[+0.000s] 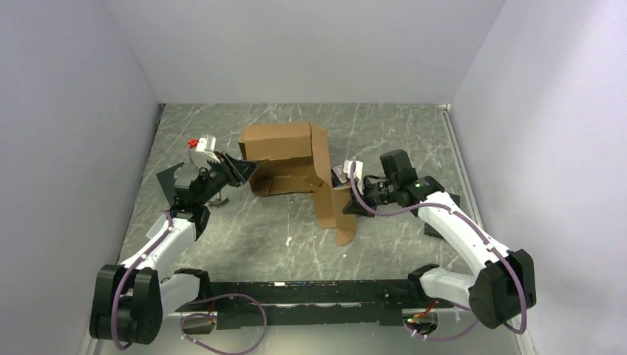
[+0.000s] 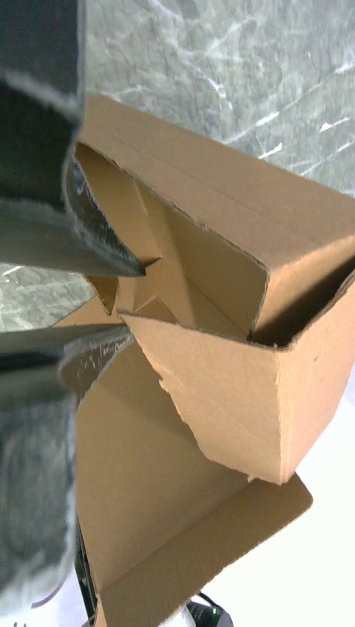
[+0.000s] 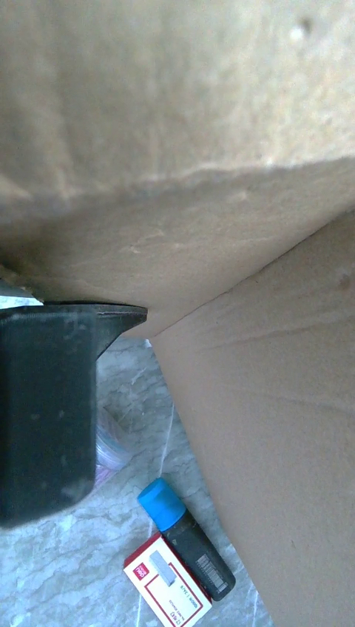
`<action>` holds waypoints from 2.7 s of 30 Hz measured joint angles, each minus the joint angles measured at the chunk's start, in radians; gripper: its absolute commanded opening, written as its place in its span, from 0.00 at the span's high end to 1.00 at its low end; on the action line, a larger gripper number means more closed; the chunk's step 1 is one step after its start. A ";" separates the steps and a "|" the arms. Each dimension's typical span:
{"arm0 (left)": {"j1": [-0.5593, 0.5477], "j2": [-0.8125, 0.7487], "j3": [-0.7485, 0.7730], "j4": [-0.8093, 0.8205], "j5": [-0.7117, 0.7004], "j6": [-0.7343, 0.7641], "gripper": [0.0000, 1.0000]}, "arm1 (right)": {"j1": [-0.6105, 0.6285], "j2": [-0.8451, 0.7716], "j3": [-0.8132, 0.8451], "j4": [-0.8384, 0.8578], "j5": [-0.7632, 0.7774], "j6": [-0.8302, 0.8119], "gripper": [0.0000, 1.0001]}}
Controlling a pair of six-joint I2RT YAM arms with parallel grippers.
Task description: Fold the paper box
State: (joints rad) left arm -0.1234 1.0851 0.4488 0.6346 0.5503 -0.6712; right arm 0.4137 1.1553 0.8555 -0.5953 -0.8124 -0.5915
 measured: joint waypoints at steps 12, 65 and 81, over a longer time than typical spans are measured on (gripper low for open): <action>0.000 -0.055 -0.010 -0.051 0.035 0.076 0.22 | -0.031 0.005 0.000 0.016 0.021 0.024 0.92; -0.001 -0.413 -0.120 -0.145 -0.273 0.233 0.01 | -0.131 -0.060 0.015 -0.022 -0.076 0.084 0.24; -0.001 -0.370 -0.157 -0.024 -0.321 0.241 0.01 | -0.131 -0.165 -0.078 0.201 -0.023 0.262 0.27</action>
State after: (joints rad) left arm -0.1242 0.7147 0.2920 0.6102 0.2291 -0.4305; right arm 0.2829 0.9905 0.7773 -0.3946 -0.8349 -0.3294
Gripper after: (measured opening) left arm 0.994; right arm 0.703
